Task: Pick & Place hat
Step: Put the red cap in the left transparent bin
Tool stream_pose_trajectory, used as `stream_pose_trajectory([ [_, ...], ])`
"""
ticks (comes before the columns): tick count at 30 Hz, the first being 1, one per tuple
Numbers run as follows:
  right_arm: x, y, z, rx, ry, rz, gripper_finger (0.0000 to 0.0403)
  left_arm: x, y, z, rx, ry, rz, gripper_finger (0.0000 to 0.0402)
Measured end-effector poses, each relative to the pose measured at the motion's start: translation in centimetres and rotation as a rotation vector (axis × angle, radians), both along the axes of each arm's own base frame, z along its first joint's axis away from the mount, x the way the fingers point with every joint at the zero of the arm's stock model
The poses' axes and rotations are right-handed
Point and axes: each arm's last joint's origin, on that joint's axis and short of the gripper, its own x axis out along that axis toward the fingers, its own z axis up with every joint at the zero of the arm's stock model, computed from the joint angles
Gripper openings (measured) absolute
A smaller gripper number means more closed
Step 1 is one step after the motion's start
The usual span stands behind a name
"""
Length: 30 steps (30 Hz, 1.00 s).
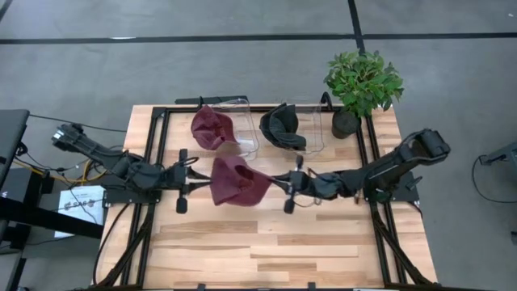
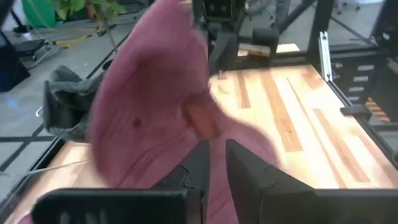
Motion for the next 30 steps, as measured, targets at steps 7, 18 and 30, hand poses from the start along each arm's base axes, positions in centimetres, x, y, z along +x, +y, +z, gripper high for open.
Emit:
stream_pose_trajectory([
  [7, -6.0, 1.5, 0.7, -0.015, -0.154, 0.016, 0.0001, -0.3, -0.7, -0.1, 0.052, 0.007, -0.059, 0.0049],
  [18, -12.3, 1.0, -0.9, 0.186, -0.545, 0.263, 0.0001, 1.1, -1.6, -0.1, 0.305, -0.021, -0.137, 0.0051],
  [30, -11.7, 0.7, -1.9, 0.446, -0.477, 0.309, 0.0001, 4.6, -3.4, -1.6, 0.902, 0.027, -0.158, 0.0107],
])
